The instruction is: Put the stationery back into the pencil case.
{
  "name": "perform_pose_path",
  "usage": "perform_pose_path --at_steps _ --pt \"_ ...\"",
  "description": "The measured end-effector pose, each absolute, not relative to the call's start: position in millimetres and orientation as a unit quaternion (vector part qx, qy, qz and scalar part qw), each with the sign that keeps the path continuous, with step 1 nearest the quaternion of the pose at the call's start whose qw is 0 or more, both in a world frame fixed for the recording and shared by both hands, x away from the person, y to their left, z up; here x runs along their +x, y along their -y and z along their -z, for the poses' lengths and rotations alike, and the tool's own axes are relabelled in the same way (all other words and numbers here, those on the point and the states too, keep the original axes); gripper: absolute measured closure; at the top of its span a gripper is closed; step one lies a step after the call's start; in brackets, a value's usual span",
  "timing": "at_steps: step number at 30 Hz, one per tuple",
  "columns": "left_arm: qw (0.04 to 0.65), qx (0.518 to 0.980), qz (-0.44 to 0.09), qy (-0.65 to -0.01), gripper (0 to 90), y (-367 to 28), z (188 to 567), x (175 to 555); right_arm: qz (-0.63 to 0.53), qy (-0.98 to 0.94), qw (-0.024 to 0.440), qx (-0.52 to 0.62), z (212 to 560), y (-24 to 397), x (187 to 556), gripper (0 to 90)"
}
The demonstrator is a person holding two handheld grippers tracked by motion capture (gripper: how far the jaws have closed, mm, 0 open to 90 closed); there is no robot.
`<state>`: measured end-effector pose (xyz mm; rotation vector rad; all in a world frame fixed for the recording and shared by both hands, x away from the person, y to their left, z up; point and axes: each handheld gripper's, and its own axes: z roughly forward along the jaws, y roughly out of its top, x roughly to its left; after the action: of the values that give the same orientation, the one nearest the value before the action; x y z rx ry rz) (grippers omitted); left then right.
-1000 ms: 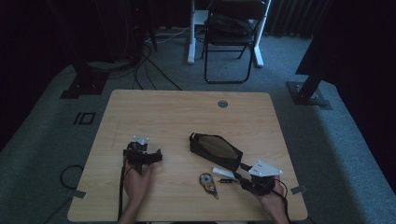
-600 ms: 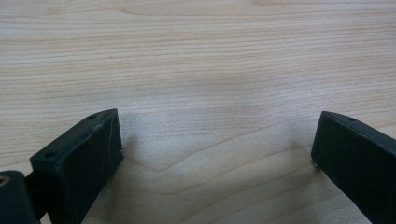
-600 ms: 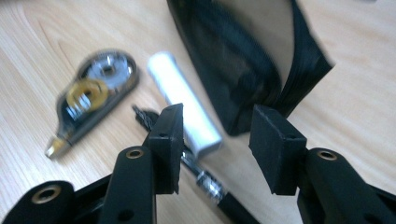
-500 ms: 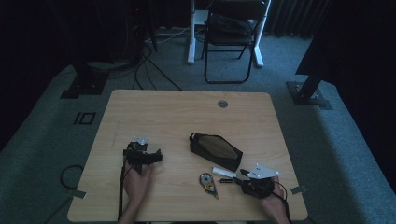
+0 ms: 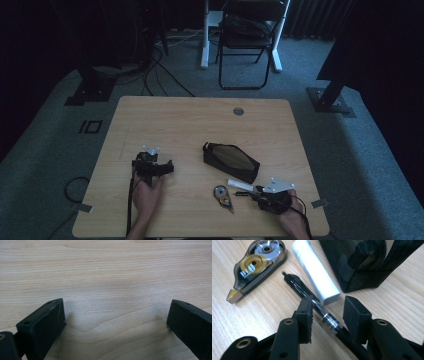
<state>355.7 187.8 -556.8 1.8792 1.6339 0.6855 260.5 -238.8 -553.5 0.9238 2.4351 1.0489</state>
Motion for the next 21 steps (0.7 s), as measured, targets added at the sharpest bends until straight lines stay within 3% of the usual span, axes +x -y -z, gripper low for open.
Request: perform_pose_path --at_steps 12,21 --pt "0.276 0.699 -0.255 -0.608 2.2 -187.8 556.8 355.7 -0.363 -0.866 0.153 0.308 555.2 235.4 259.4 68.4" --pt "0.276 0.699 -0.255 -0.608 2.2 -187.8 556.8 355.7 -0.366 -0.873 0.143 0.291 555.0 228.3 260.7 68.3"
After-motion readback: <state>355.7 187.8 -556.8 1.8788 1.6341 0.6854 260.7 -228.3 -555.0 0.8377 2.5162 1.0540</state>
